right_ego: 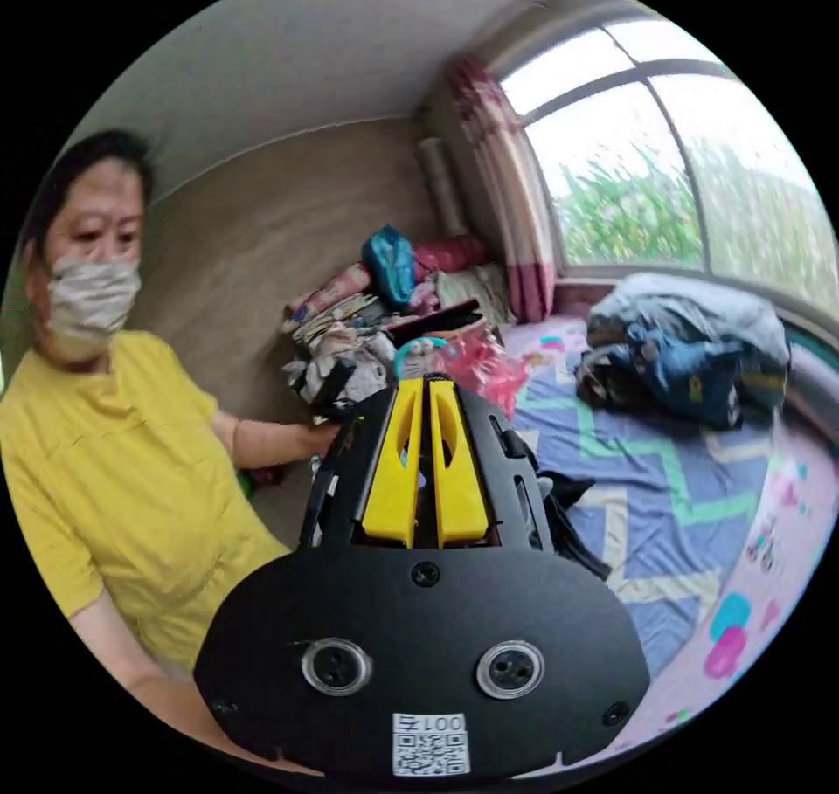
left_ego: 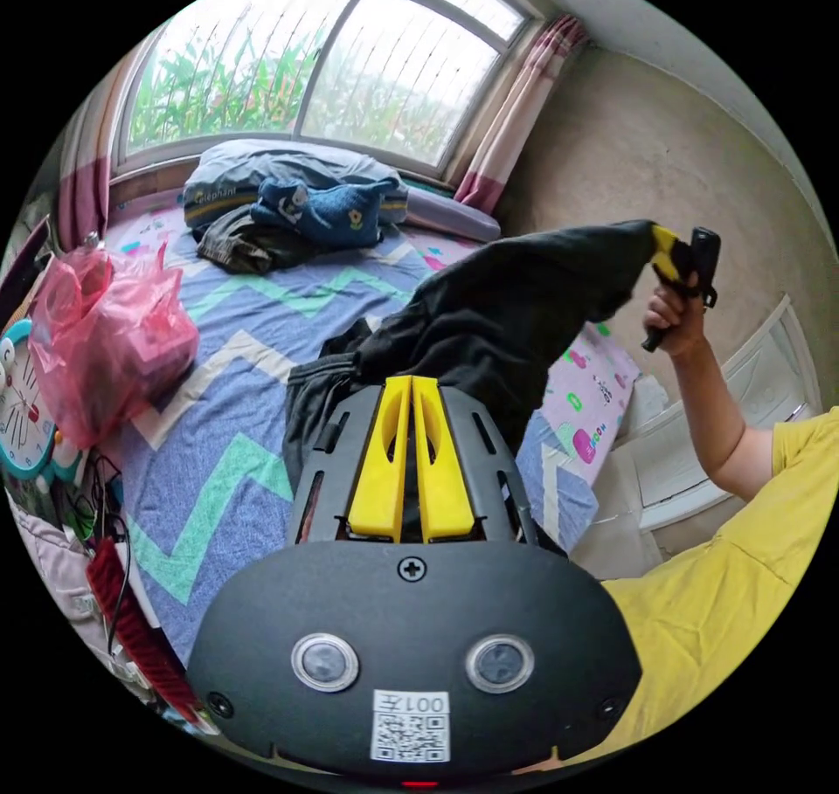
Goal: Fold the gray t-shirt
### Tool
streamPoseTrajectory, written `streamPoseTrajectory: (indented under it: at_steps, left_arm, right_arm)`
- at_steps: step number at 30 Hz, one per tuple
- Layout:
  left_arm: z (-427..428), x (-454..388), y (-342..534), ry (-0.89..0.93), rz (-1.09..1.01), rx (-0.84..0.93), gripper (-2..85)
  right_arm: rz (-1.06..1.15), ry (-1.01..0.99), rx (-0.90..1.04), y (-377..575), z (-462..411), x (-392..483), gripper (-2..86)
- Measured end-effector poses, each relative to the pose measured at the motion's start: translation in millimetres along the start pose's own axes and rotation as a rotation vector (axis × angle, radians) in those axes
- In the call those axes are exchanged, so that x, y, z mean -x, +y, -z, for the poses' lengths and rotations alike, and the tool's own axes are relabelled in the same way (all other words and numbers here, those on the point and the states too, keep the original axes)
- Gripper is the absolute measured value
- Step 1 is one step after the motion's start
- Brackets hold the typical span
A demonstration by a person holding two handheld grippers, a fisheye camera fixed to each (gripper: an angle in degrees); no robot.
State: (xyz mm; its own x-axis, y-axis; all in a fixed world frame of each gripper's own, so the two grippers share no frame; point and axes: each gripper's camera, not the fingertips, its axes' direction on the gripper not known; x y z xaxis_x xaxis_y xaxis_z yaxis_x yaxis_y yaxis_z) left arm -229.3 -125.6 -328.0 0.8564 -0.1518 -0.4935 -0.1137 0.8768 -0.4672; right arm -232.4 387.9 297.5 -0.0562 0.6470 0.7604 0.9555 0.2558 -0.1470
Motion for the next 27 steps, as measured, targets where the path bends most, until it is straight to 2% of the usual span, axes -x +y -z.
streamPoseTrajectory:
  at_steps: [1, 4, 6, 7, 9, 10, 12, 16, 18, 21, 23, 27]
  left_arm:
    - [2.2, -10.9, -5.1, 0.015, -0.016, -0.014, -1.2]
    - [-4.9, -35.8, -9.4, 0.037, -0.049, 0.007, -1.2]
    - [-17.8, -48.7, -9.1, 0.053, -0.065, 0.057, -1.2]
    - [-29.2, -56.7, -8.6, 0.07, -0.073, 0.1, -1.2]
    - [-47.7, -68.8, -8.4, 0.098, -0.08, 0.166, -1.2]
    - [-60.2, -77.6, -9.0, 0.106, -0.082, 0.205, -1.2]
    - [-79.3, -92.2, -12.2, 0.12, -0.088, 0.259, -1.2]
    - [-127.4, -126.9, -28.8, 0.143, -0.074, 0.354, -1.0]
    - [-150.5, -142.1, -37.8, 0.14, -0.062, 0.392, -0.8]
    - [-196.2, -165.8, -49.2, 0.043, -0.046, 0.495, 0.9]
    - [-229.0, -179.2, -51.5, -0.091, -0.036, 0.594, 2.9]
    - [-255.5, -191.2, -47.2, -0.161, 0.026, 0.669, 5.7]
  right_arm:
    - [0.022, -0.016, 0.017, 1.8, 6.2, 9.0, 0.7]
    - [-0.014, -0.191, 0.226, 38.6, 13.2, 36.3, 0.9]
    - [-0.186, -0.253, 0.434, 98.5, 0.2, 42.5, 1.1]
    - [-0.244, -0.25, 0.458, 116.0, -1.3, 41.9, 1.2]
    - [-0.47, -0.265, 0.453, 182.0, 3.5, 33.0, 1.5]
    - [-0.515, -0.259, 0.429, 195.5, 7.0, 30.8, 1.6]
    - [-0.649, -0.267, 0.279, 235.5, 23.8, 19.1, 2.1]
    - [-0.691, -0.067, 0.282, 263.1, 32.8, -0.3, 2.8]
    - [-0.679, 0.053, 0.352, 275.3, 23.6, -15.1, 3.6]
    - [-0.689, 0.046, 0.458, 294.1, 1.0, -28.3, 6.0]
    - [-0.672, 0.048, 0.526, 303.7, -8.3, -28.0, 7.1]
    - [-0.718, -0.063, 0.556, 328.6, -14.3, -22.3, 8.8]
